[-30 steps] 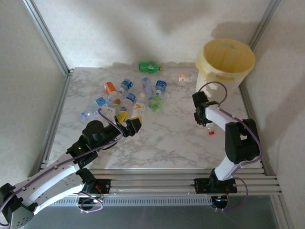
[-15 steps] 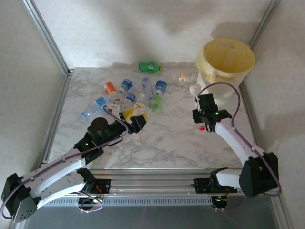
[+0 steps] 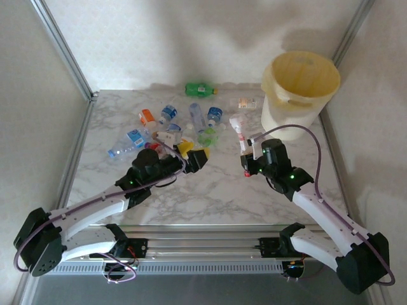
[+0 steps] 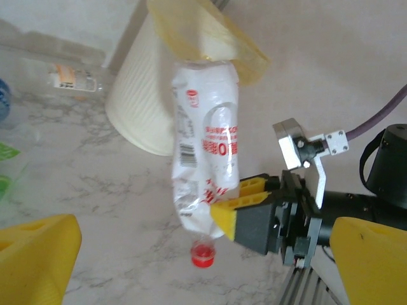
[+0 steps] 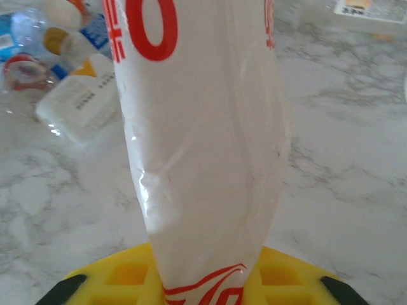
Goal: Throw the plastic bottles in the bin
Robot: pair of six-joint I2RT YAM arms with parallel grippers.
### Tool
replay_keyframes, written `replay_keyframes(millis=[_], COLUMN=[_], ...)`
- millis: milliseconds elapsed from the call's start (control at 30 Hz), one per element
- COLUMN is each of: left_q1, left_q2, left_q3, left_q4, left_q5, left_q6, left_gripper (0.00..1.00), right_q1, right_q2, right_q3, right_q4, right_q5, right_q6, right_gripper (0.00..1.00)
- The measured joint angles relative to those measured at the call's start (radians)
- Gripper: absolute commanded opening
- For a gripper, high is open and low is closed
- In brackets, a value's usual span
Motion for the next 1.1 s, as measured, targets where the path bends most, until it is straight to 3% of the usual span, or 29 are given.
replay_keyframes(millis=[567,867,1100], left_q1=[-0.015,-0.009,0.029], left_q2=[0.199,0.237,0.243], left_q3=[0.198,0.282,0.303], left_q4=[-0.028,-0.192,-0.313], left_q5=[0.019,-0.007,-0.037], left_q6=[-0.057,-0.072,-0.072], left_gripper=[0.89,0.87,0.87], right_q1=[0.243,0.276,0.303], right_q2=[-0.001,-0.001,-0.003], right_q3=[-0.066,-0.109,-0.111], right_q4=[0.129,0.181,0.2], right_q5=[0.094,0.18,0.15], right_q6=[-0.096,-0.147,-0.208], right_gripper=[0.14,0.13,0.13])
